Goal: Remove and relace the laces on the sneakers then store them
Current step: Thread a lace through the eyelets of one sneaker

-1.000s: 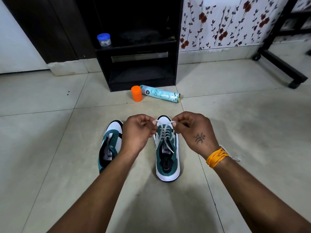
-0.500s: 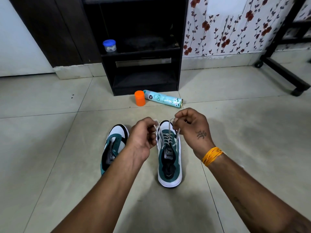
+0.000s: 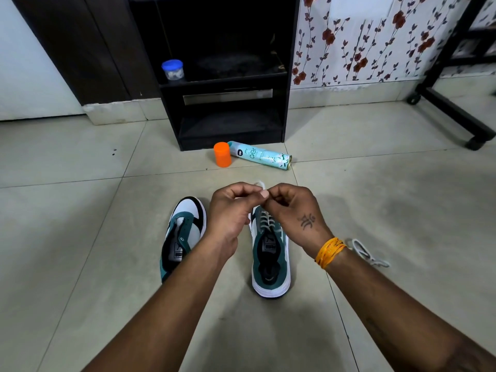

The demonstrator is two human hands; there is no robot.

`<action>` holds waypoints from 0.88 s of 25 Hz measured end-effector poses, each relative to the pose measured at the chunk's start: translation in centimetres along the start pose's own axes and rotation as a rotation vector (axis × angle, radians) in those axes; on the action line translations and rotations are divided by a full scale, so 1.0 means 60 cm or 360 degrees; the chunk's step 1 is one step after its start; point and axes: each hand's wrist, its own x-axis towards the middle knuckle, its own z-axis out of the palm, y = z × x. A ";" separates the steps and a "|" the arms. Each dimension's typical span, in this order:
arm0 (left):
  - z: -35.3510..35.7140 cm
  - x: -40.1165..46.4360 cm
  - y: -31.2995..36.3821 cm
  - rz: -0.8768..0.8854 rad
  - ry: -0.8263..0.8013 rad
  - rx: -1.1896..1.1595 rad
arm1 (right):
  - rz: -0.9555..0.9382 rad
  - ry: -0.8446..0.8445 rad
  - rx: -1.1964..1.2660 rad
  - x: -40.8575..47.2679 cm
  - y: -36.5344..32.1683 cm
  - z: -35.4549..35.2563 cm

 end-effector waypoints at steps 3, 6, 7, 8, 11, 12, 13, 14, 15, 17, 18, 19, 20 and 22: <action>-0.005 0.007 -0.009 0.0005 -0.0220 0.0102 | 0.0061 -0.0011 0.0076 -0.002 0.001 -0.003; -0.006 0.010 -0.021 0.0110 -0.0340 0.0413 | 0.0082 -0.0039 0.0124 -0.003 0.001 -0.004; -0.007 0.011 -0.022 0.0176 -0.0287 0.0519 | 0.0110 -0.0020 0.0153 -0.003 0.002 -0.004; -0.008 0.013 -0.025 0.0236 -0.0211 0.0605 | 0.0150 0.0012 0.0192 -0.003 0.002 -0.005; -0.012 0.015 -0.030 0.0349 -0.0123 0.0716 | 0.0244 0.0083 0.0305 -0.004 -0.001 -0.010; -0.011 0.014 -0.032 0.0399 -0.0146 0.0753 | 0.0267 0.0092 0.0323 -0.004 -0.002 -0.011; -0.010 0.011 -0.034 0.0479 -0.0154 0.0826 | 0.0289 0.0098 0.0339 -0.004 -0.003 -0.011; -0.009 0.010 -0.038 0.0585 -0.0135 0.0913 | 0.0299 0.0098 0.0350 -0.005 -0.003 -0.011; -0.009 0.011 -0.041 0.0692 -0.0094 0.0984 | 0.0293 0.0088 0.0348 -0.005 -0.001 -0.010; -0.012 0.017 -0.045 0.0828 -0.0014 0.1030 | 0.0239 0.0047 0.0279 -0.005 0.005 -0.010; -0.014 0.020 -0.047 0.0853 0.0016 0.1021 | 0.0210 0.0019 0.0228 -0.005 0.010 -0.010; -0.016 0.021 -0.048 0.0870 0.0044 0.1018 | 0.0185 -0.0012 0.0177 -0.004 0.015 -0.009; -0.017 0.021 -0.049 0.0890 0.0067 0.1020 | 0.0157 -0.0038 0.0127 -0.004 0.021 -0.009; -0.016 0.019 -0.051 0.0959 0.0092 0.1055 | 0.0087 -0.0035 0.0009 -0.003 0.029 -0.006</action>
